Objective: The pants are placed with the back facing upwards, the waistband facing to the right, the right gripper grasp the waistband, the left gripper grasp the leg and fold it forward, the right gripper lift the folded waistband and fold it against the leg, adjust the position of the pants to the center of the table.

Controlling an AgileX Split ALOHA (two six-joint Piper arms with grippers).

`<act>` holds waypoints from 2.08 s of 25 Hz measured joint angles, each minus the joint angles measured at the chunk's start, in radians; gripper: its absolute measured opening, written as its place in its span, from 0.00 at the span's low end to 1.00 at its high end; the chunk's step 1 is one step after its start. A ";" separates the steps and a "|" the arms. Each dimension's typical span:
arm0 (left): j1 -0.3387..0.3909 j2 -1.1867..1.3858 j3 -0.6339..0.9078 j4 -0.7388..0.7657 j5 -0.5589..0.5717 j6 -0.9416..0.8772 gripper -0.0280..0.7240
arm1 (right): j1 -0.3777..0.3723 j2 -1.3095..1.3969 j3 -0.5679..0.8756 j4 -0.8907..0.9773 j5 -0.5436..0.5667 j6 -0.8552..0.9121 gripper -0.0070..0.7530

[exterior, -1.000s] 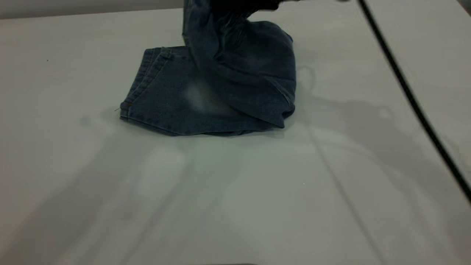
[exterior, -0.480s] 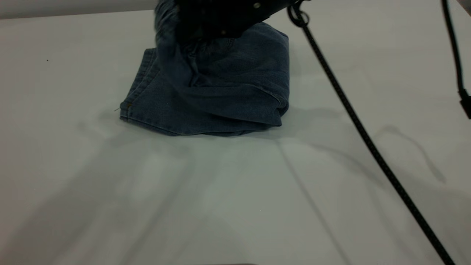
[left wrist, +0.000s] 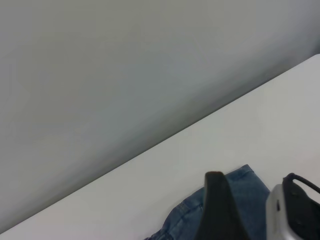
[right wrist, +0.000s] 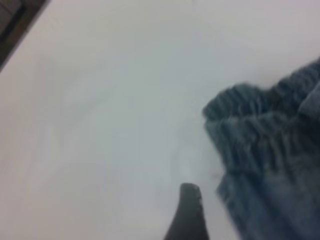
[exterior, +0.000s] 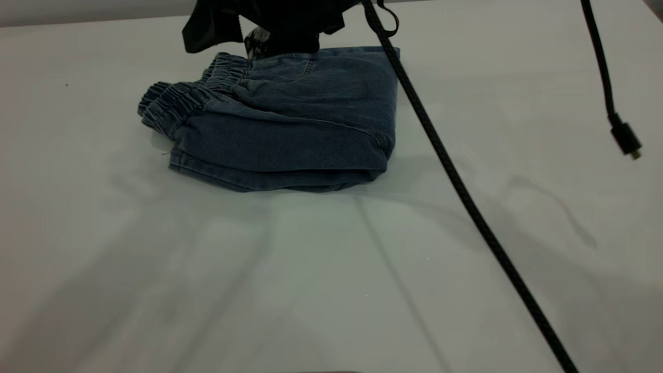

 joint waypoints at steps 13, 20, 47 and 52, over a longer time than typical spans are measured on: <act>0.000 0.000 0.000 0.000 0.007 -0.010 0.63 | 0.011 0.150 -0.510 -1.093 0.358 1.501 0.59; 0.000 0.000 0.000 0.000 0.008 -0.015 0.63 | 0.024 0.298 -0.600 -1.085 0.298 1.800 0.59; 0.000 0.000 0.000 0.000 0.023 -0.015 0.63 | 0.040 0.354 -0.661 -1.209 0.610 1.790 0.59; 0.000 -0.012 0.000 0.000 0.036 -0.015 0.63 | 0.040 0.239 -0.743 -1.304 0.671 1.701 0.59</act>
